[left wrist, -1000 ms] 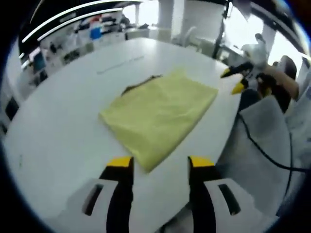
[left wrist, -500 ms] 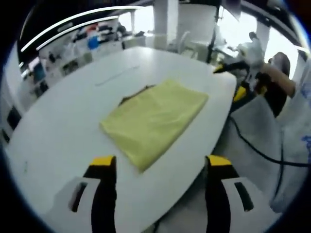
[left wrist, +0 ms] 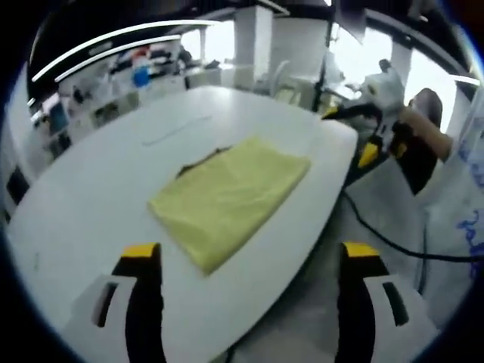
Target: Fold the garment on the visible template until the final outline fits inside the template.
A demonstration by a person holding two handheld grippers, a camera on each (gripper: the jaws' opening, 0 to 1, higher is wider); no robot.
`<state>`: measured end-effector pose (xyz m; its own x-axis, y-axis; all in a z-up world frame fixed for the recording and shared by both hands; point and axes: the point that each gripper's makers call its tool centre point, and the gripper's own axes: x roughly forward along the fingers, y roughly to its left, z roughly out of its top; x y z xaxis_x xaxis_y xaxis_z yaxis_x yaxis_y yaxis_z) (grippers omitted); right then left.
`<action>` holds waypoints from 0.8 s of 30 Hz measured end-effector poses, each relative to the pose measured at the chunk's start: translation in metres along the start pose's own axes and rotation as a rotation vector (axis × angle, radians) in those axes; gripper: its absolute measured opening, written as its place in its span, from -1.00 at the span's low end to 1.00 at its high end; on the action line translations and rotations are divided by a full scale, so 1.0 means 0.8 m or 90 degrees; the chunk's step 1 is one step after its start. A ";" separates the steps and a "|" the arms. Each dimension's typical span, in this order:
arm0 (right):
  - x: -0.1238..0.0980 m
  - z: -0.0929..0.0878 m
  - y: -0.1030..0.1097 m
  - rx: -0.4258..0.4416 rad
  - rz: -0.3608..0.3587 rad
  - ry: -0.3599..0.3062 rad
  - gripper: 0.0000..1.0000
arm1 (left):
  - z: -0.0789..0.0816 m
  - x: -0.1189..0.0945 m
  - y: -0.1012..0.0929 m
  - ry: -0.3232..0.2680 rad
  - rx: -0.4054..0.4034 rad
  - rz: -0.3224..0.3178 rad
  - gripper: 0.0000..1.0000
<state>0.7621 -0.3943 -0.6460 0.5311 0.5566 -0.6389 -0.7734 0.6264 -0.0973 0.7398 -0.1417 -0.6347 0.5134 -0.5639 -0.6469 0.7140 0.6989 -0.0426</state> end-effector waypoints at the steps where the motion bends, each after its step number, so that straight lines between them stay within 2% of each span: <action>1: 0.000 0.001 0.001 0.001 0.000 -0.001 1.00 | 0.001 0.000 -0.001 -0.002 0.000 -0.001 0.93; 12: -0.011 0.010 0.004 -0.007 -0.007 -0.017 1.00 | 0.005 -0.005 -0.012 -0.008 0.006 -0.012 0.99; 24: -0.012 0.015 0.008 -0.008 -0.005 -0.024 1.00 | 0.004 -0.011 -0.011 -0.013 0.010 -0.003 0.99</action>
<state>0.7565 -0.3888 -0.6314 0.5494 0.5720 -0.6090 -0.7737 0.6236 -0.1122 0.7307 -0.1446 -0.6262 0.5193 -0.5761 -0.6312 0.7237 0.6893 -0.0337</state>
